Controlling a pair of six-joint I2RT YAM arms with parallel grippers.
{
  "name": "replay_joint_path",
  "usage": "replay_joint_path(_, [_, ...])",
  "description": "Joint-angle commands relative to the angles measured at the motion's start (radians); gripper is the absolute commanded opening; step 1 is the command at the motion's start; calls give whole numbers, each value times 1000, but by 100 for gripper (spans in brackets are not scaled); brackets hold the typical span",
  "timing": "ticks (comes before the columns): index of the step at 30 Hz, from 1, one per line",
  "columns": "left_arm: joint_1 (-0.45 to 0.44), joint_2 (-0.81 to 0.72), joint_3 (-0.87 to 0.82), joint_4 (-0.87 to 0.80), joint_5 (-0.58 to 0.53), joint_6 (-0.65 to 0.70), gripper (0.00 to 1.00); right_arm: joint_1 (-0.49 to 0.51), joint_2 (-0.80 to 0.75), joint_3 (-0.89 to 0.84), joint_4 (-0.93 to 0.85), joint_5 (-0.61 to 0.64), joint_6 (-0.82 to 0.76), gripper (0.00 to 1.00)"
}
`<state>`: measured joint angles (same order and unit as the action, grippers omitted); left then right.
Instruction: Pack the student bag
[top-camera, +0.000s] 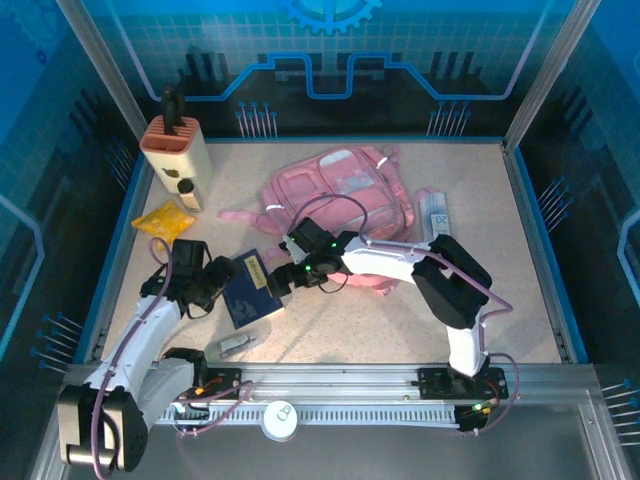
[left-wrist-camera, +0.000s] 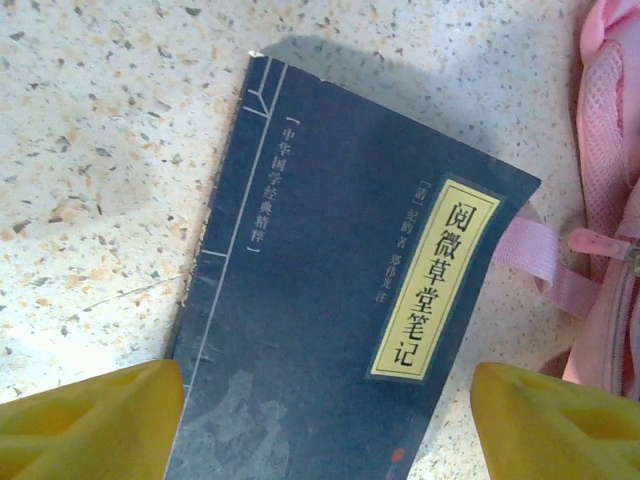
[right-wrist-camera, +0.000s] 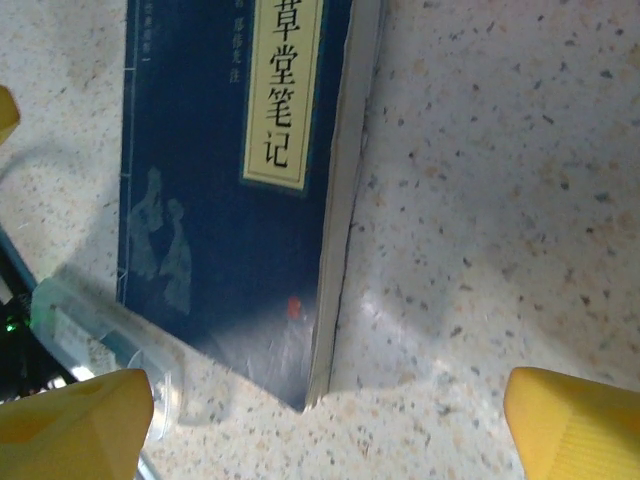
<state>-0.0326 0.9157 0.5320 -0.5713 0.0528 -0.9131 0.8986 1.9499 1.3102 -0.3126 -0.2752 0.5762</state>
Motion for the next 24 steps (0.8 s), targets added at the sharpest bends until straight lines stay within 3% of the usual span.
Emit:
replay_joint_path(1, [24, 9, -23, -18, -12, 23, 77, 15, 45, 52, -32, 24, 19, 90])
replay_joint_path(10, [40, 83, -79, 82, 43, 10, 75, 17, 149, 148, -82, 19, 14, 83])
replay_joint_path(18, [39, 159, -110, 220, 157, -3, 69, 40, 207, 199, -69, -17, 21, 69])
replay_joint_path(24, [39, 169, -121, 232, 181, -6, 66, 60, 245, 250, -88, -42, 15, 62])
